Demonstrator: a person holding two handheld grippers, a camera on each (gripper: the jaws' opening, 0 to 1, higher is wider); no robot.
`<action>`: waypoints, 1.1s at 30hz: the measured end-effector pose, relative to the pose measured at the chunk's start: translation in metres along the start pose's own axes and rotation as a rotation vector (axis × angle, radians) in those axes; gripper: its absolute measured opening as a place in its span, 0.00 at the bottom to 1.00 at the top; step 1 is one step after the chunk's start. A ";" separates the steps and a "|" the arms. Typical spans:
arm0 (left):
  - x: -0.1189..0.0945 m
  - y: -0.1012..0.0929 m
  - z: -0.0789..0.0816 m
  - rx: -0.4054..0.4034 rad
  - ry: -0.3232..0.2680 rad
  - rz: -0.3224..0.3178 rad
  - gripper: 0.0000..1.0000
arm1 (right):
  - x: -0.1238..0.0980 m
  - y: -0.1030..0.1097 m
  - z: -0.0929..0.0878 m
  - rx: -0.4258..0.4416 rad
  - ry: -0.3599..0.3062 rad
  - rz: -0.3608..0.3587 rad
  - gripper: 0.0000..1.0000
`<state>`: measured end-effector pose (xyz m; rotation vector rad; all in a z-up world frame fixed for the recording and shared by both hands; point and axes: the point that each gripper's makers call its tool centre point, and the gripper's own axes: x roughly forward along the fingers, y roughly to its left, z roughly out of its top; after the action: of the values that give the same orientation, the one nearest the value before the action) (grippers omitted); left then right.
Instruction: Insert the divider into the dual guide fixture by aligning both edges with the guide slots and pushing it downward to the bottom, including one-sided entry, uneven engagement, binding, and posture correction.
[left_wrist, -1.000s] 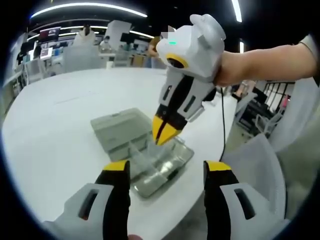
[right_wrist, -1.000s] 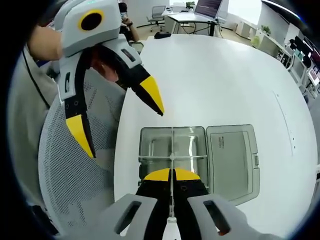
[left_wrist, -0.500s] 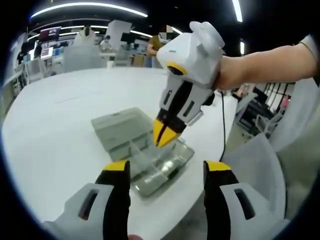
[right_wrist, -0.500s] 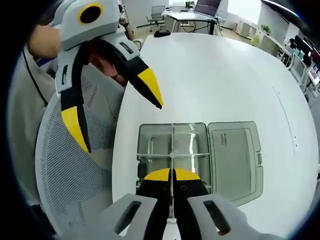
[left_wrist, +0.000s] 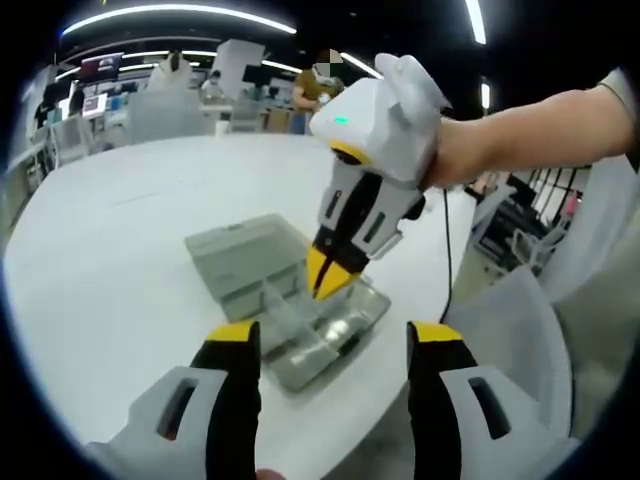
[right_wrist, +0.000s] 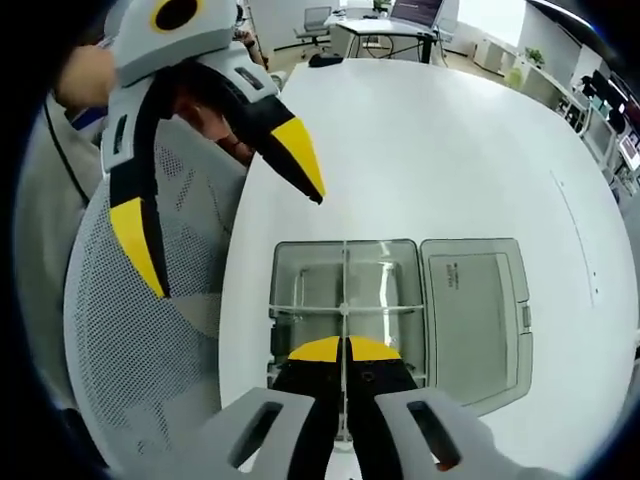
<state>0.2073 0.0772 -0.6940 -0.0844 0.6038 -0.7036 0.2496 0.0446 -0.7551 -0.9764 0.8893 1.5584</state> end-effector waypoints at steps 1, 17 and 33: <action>0.000 0.000 0.000 0.000 0.000 0.000 0.58 | 0.001 0.000 0.000 -0.001 0.001 0.000 0.00; -0.002 0.004 -0.002 -0.005 0.004 0.005 0.58 | 0.011 0.000 -0.005 0.011 0.003 0.001 0.00; -0.001 0.005 -0.003 -0.012 0.004 0.005 0.57 | 0.017 0.000 -0.006 0.003 -0.001 0.004 0.00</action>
<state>0.2073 0.0822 -0.6974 -0.0926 0.6113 -0.6958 0.2484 0.0449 -0.7729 -0.9722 0.8931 1.5608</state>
